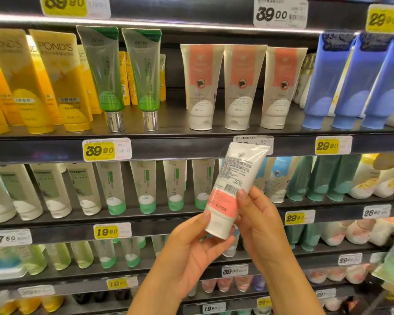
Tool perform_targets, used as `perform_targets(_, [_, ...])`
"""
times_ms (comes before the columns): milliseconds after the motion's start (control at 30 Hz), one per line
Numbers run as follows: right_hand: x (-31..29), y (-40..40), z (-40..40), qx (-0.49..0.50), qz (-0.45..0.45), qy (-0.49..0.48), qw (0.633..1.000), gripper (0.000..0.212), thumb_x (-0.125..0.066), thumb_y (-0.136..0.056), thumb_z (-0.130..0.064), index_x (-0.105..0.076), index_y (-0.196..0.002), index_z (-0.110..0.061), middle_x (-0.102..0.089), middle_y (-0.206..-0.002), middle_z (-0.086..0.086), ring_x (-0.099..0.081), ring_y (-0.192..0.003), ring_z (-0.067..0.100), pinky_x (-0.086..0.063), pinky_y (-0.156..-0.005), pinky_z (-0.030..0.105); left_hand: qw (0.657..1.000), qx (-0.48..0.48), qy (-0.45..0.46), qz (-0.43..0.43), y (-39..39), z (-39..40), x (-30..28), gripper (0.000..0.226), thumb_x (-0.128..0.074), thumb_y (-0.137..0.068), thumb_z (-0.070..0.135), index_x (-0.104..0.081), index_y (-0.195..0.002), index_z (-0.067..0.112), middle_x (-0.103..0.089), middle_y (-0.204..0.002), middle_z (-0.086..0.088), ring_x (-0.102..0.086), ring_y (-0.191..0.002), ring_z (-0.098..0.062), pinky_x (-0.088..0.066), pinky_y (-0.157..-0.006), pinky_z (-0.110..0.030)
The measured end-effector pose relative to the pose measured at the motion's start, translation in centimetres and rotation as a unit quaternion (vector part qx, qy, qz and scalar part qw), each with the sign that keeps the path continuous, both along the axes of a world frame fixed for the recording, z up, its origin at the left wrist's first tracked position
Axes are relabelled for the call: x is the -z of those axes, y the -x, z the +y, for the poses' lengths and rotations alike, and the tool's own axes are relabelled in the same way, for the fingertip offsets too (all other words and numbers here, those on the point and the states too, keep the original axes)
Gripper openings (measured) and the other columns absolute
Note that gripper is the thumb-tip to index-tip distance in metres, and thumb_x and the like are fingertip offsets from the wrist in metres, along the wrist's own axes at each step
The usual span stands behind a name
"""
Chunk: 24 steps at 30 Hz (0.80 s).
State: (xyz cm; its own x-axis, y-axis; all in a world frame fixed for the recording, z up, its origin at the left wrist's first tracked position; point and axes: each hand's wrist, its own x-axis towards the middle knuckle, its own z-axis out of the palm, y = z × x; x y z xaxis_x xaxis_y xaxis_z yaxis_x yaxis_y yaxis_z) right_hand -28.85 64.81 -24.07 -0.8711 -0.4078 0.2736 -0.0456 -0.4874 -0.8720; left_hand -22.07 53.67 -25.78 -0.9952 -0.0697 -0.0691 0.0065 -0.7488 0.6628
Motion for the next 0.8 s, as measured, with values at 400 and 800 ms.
perform_targets(400, [0.6,-0.2,-0.1,-0.005,0.007,-0.02,1.0,0.042,-0.063,-0.073,-0.024,-0.059,-0.114,-0.016,-0.071,-0.11,0.001,-0.065,-0.106,0.017,-0.055,-0.081,0.024,0.991,-0.107,0.077,0.018,-0.3,-0.6,1.3,0.053,-0.076,-0.062,-0.001,-0.059,-0.112,0.001,-0.069,-0.109,-0.018,-0.069,-0.094,-0.027,-0.058,-0.076,-0.032])
perform_targets(800, [0.5,-0.4,0.8,-0.044,-0.02,0.056,0.997,0.038,-0.057,-0.079,-0.012,-0.058,-0.117,-0.012,-0.069,-0.113,0.009,-0.066,-0.105,0.022,-0.055,-0.078,0.026,1.0,0.0,0.021,0.023,-0.9,0.2,0.8,0.076,-0.091,-0.052,0.017,-0.058,-0.117,-0.005,-0.063,-0.117,-0.026,-0.066,-0.099,-0.031,-0.056,-0.08,-0.041])
